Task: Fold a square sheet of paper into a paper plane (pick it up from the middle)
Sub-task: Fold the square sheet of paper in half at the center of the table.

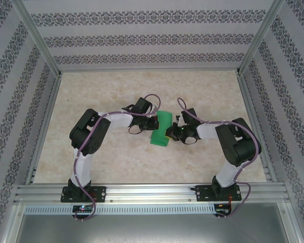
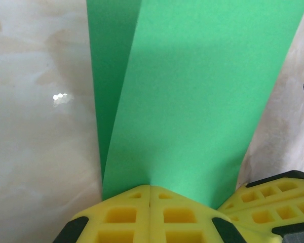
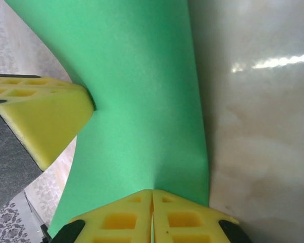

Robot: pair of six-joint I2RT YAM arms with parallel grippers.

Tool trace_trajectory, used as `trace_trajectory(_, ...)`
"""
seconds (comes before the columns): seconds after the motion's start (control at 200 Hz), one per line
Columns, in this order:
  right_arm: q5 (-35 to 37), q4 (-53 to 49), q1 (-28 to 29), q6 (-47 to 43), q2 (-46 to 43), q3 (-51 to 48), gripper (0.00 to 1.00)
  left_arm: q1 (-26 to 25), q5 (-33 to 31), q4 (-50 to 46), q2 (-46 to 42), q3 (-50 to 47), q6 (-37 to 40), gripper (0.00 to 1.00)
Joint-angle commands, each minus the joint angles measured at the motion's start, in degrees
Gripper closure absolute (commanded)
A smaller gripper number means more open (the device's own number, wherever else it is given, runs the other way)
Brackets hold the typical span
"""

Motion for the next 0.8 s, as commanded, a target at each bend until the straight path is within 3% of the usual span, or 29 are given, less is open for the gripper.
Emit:
trace_trajectory(0.0,0.4,-1.7,0.5,-1.2,-3.3,-0.5,0.90,-1.1,-0.3,-2.6,2.8,-0.7,1.3,1.00)
trace_trajectory(0.15,-1.6,-0.5,2.0,-0.7,-4.2,-0.7,0.90,-1.2,-0.2,-2.6,2.8,-0.8,1.3,1.00)
trace_trajectory(0.52,1.3,0.0,3.0,-0.9,0.5,-3.9,0.90,-1.2,-0.3,-2.3,2.5,-1.2,1.2,1.00)
trace_trajectory(0.794,0.3,-3.6,3.2,-2.2,-8.0,-3.5,0.89,-1.1,-0.2,-2.5,2.6,-0.9,1.3,1.00)
